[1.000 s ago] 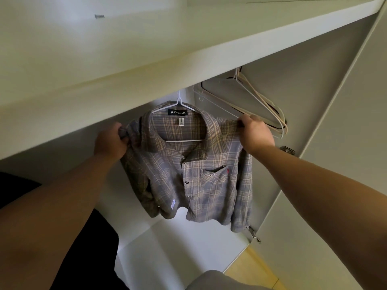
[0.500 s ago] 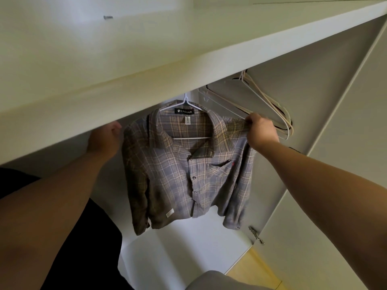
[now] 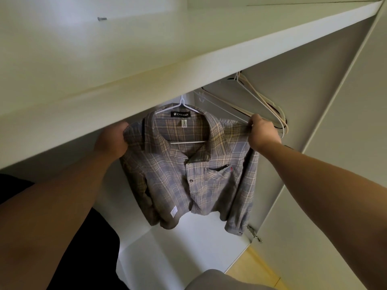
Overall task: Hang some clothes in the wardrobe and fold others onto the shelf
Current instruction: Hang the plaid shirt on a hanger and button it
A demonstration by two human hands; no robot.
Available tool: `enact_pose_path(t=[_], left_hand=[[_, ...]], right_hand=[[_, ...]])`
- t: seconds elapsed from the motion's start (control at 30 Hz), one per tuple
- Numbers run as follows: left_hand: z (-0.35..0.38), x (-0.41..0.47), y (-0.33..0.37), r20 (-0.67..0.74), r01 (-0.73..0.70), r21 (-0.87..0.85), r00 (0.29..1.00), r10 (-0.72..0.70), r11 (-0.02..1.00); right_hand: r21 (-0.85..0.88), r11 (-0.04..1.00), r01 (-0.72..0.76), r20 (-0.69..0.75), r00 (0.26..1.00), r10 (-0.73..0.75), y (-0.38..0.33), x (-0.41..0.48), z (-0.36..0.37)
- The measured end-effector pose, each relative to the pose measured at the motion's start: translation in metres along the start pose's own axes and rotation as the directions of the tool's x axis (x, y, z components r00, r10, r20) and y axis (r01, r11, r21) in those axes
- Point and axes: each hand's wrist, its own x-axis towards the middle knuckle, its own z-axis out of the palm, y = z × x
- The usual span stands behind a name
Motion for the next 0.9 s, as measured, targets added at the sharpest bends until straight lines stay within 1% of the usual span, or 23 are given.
enact_pose_path(t=[0.07, 0.13, 0.2, 0.23, 0.3, 0.37, 0.47, 0.53, 0.67, 0.73, 0.83, 0.9], left_hand=[[0.003, 0.004, 0.002, -0.015, 0.065, 0.001, 0.998, -0.065, 0.998], [0.009, 0.010, 0.006, 0.001, 0.148, 0.019, 0.989, -0.149, 0.989], [0.009, 0.014, 0.019, -0.020, 0.172, 0.064, 0.985, -0.171, 0.983], [0.009, 0.014, 0.029, -0.061, 0.137, 0.063, 0.989, -0.134, 0.989], [0.006, 0.014, 0.054, -0.161, -0.003, 0.002, 0.987, 0.003, 1.000], [0.003, 0.012, 0.082, -0.208, -0.124, -0.075, 0.972, 0.106, 0.989], [0.001, 0.010, 0.112, -0.208, -0.209, -0.188, 0.963, 0.169, 0.960], [0.003, 0.011, 0.125, -0.230, -0.241, -0.206, 0.954, 0.192, 0.949], [0.006, 0.022, 0.135, -0.244, -0.205, -0.079, 0.953, 0.180, 0.976], [0.008, 0.025, 0.136, -0.261, -0.230, -0.027, 0.941, 0.215, 0.973], [0.008, 0.026, 0.134, -0.282, -0.203, -0.023, 0.941, 0.189, 0.979], [0.008, 0.023, 0.133, -0.269, -0.163, -0.069, 0.953, 0.139, 0.984]], right_hand=[[-0.026, 1.000, -0.004, 0.005, 1.000, 0.004, 0.000, -0.002, -0.002], [-0.057, 0.998, -0.003, 0.024, 1.000, 0.005, -0.003, -0.006, -0.002], [-0.064, 0.998, -0.008, 0.029, 1.000, 0.010, -0.008, -0.011, -0.002], [-0.059, 0.998, 0.002, 0.018, 1.000, -0.001, -0.010, -0.012, -0.002], [-0.028, 0.997, 0.066, -0.038, 0.997, -0.067, -0.017, -0.015, -0.002], [-0.009, 0.990, 0.144, -0.083, 0.986, -0.144, -0.025, -0.016, -0.001], [-0.058, 0.982, 0.183, -0.006, 0.983, -0.183, -0.039, -0.021, -0.004], [-0.064, 0.979, 0.193, 0.028, 0.981, -0.191, -0.044, -0.029, -0.006], [-0.049, 0.975, 0.216, 0.037, 0.976, -0.215, -0.052, -0.061, -0.004], [-0.082, 0.966, 0.246, 0.072, 0.968, -0.241, -0.059, -0.076, -0.004], [-0.102, 0.958, 0.267, 0.150, 0.956, -0.250, -0.070, -0.091, -0.004], [-0.106, 0.955, 0.276, 0.176, 0.951, -0.255, -0.078, -0.099, -0.004]])
